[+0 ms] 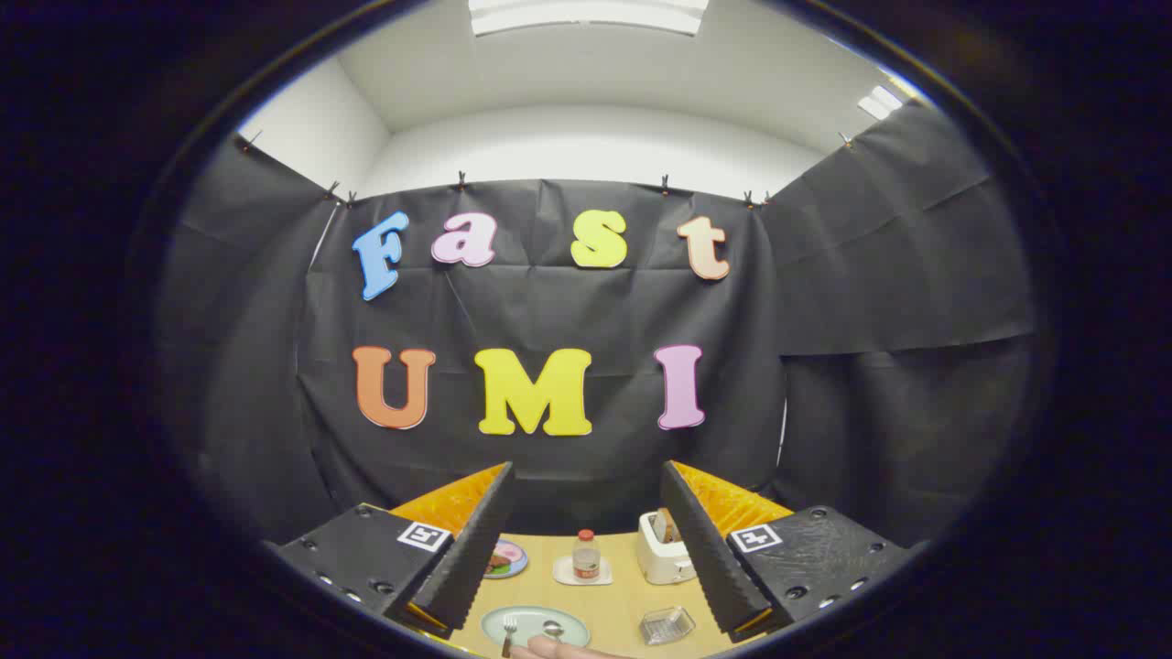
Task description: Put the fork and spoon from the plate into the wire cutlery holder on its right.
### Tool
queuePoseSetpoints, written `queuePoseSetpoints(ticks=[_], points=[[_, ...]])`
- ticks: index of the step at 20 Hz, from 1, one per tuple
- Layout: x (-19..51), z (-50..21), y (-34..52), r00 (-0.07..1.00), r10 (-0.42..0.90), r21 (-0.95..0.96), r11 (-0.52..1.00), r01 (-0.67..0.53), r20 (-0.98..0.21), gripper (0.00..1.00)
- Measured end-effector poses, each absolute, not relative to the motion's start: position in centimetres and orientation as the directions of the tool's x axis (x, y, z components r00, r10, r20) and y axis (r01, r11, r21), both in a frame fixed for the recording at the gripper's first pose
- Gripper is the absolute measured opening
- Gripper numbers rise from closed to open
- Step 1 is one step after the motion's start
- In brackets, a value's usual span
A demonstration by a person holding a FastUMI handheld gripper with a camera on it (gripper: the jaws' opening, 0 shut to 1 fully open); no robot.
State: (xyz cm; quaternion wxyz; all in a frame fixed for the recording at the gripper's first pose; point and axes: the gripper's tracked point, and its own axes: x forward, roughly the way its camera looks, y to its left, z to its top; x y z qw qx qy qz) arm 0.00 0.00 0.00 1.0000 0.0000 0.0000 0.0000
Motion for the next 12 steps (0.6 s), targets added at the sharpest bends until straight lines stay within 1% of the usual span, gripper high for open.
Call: queuePoseSetpoints(ticks=[5,9,12], points=[[1.6,-2.6,0.0,0.997,0.023,0.023,0.999,-0.022,-0.067,0.95],[2.7,-3.2,-0.6,0.998,0.021,0.029,0.999,-0.019,-0.055,0.95],[3.8,-5.2,-0.2,0.996,0.032,0.020,0.999,-0.031,-0.085,0.95]])
